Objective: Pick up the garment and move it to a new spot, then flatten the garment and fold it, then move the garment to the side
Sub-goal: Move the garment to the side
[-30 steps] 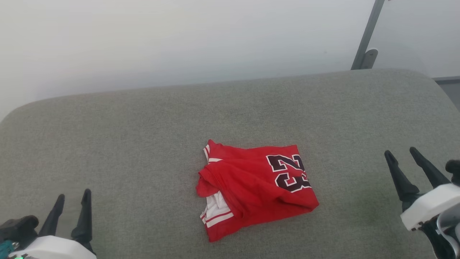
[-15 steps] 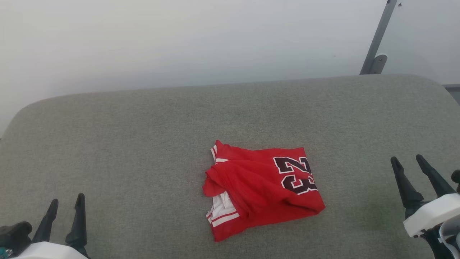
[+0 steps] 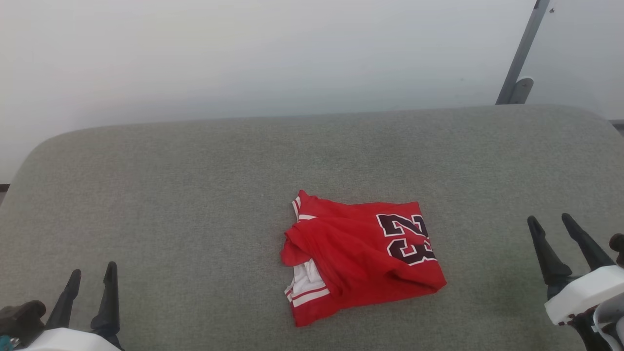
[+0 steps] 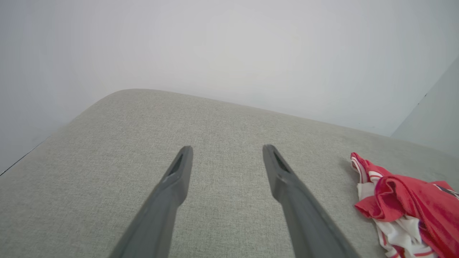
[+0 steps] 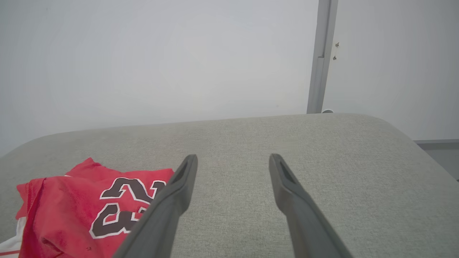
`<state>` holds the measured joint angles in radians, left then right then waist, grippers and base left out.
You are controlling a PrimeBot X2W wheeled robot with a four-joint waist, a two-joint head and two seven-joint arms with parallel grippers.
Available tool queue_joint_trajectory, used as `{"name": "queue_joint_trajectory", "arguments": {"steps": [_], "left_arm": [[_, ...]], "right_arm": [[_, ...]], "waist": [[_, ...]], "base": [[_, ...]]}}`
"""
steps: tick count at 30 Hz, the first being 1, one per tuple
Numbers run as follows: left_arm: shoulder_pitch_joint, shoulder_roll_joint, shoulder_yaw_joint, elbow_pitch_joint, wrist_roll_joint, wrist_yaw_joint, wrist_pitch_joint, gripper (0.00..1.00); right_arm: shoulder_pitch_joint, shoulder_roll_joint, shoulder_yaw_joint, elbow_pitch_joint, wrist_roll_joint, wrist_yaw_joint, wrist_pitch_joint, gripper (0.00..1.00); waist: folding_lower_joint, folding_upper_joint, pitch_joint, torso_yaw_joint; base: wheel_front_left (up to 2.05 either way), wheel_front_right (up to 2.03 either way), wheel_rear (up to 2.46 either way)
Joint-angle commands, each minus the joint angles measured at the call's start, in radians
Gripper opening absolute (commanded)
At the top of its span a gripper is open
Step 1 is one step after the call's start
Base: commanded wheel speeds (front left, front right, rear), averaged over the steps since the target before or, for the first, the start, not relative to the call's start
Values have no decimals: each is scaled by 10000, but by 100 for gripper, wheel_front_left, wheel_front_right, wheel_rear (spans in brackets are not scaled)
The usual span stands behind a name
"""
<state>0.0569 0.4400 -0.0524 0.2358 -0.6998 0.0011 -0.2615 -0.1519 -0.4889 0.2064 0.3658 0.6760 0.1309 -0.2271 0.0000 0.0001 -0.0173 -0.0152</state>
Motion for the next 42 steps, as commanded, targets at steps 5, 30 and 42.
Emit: {"name": "queue_joint_trajectory", "arguments": {"steps": [5,30,42], "left_arm": [[-39,22,-14,-49,45,-41,-42,100],[-488,-332,-710,107,194,-192,79,100],[-1020,-741,-1043,435,357,-371,23,100]], "right_arm": [[74,86,101,-21,-8,-5,82,100],[-1327,-470,1623,576,1063,-5,3984,100],[-2152,-928,1797,1092,1421,-5,7197,100]], "waist": [[0,-1,-26,150],[0,-1,501,2212],[0,-1,1215,3053]], "base": [[0,0,0],[0,0,0],[0,0,0]]}}
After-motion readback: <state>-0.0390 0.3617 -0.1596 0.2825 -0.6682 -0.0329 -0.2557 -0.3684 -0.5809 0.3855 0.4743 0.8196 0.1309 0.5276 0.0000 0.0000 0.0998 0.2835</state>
